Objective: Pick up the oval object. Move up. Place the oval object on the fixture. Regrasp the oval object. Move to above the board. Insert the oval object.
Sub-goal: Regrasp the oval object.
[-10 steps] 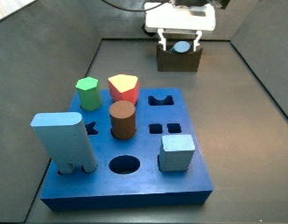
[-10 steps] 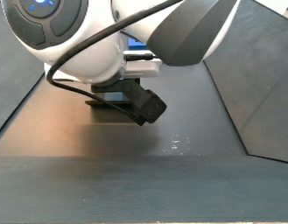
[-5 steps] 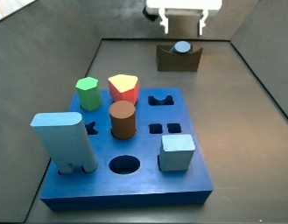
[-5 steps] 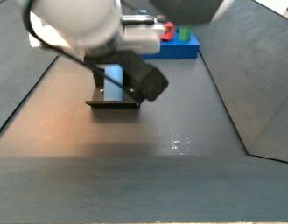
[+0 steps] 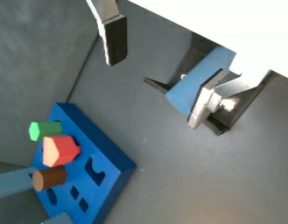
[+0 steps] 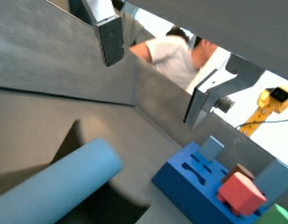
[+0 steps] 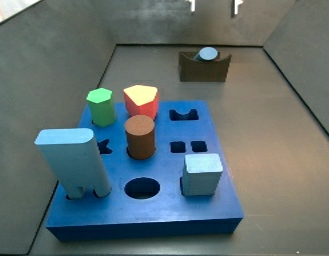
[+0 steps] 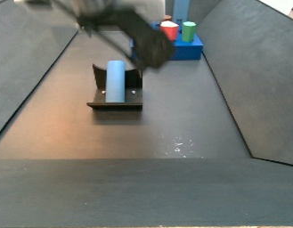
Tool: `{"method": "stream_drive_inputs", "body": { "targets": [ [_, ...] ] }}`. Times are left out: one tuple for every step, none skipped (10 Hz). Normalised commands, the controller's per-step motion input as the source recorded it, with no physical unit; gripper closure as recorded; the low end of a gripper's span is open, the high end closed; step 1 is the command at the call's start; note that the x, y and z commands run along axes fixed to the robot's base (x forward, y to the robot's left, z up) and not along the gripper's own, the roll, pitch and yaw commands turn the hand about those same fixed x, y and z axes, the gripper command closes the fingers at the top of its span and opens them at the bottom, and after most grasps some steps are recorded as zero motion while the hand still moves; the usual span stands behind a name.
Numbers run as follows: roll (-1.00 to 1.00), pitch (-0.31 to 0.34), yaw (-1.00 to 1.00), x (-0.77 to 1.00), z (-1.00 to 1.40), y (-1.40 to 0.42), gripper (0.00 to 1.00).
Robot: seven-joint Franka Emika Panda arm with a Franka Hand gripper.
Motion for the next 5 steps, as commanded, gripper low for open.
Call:
{"method": "stream_drive_inputs", "body": {
  "targets": [
    [1.0, 0.051, 0.02, -0.12, 0.68, -0.71, 0.0],
    [1.0, 0.042, 0.02, -0.12, 0.42, -0.52, 0.0],
    [1.0, 0.039, 0.01, -0.09, 0.22, -0.36, 0.0],
    [1.0, 0.037, 0.01, -0.06, 0.09, -0.25, 0.0],
    [1.0, 0.037, 0.01, -0.03, 0.04, -0.06, 0.0]
  ]
}}
